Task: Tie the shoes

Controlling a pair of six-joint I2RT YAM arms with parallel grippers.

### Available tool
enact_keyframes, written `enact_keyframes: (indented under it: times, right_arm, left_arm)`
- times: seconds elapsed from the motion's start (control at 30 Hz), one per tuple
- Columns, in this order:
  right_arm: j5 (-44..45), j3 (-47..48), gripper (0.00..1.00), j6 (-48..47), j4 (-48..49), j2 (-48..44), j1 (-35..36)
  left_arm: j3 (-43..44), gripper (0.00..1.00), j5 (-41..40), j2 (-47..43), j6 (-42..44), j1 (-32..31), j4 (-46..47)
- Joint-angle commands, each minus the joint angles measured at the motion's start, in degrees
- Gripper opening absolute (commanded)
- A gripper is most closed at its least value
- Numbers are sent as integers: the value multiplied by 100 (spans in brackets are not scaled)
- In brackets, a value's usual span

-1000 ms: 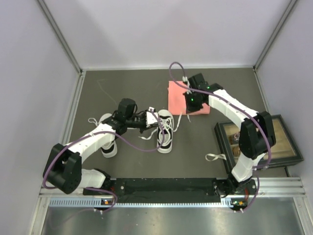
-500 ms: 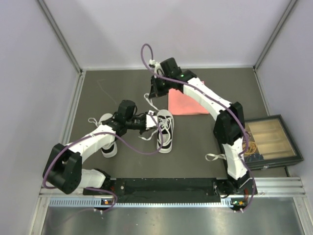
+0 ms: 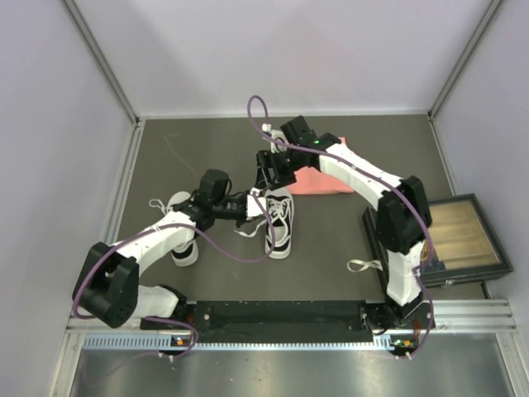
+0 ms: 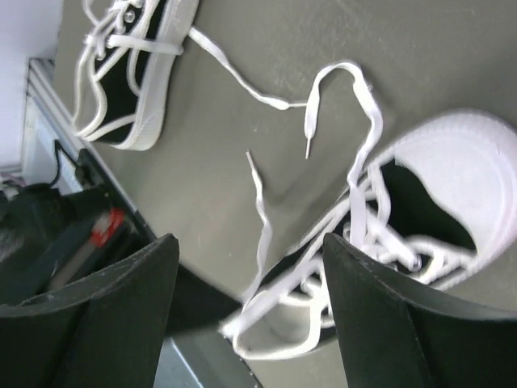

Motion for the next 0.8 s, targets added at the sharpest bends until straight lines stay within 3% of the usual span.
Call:
enact_keyframes:
  times: [0.0, 0.23, 0.37, 0.77]
  right_arm:
    - [-329, -831, 71, -2, 454, -1202, -223]
    - [-655, -1369, 67, -152, 508, -1388, -223]
    - [-576, -1246, 58, -196, 298, -1186, -232]
    - [-514, -1623, 48, 681, 578, -1071, -232]
  left_arm:
    - [32, 0, 41, 91, 89, -23, 384]
    - [103, 0, 6, 294, 46, -14, 604]
    - [103, 0, -91, 364, -95, -23, 841]
    - [15, 0, -266, 461, -473, -14, 1438]
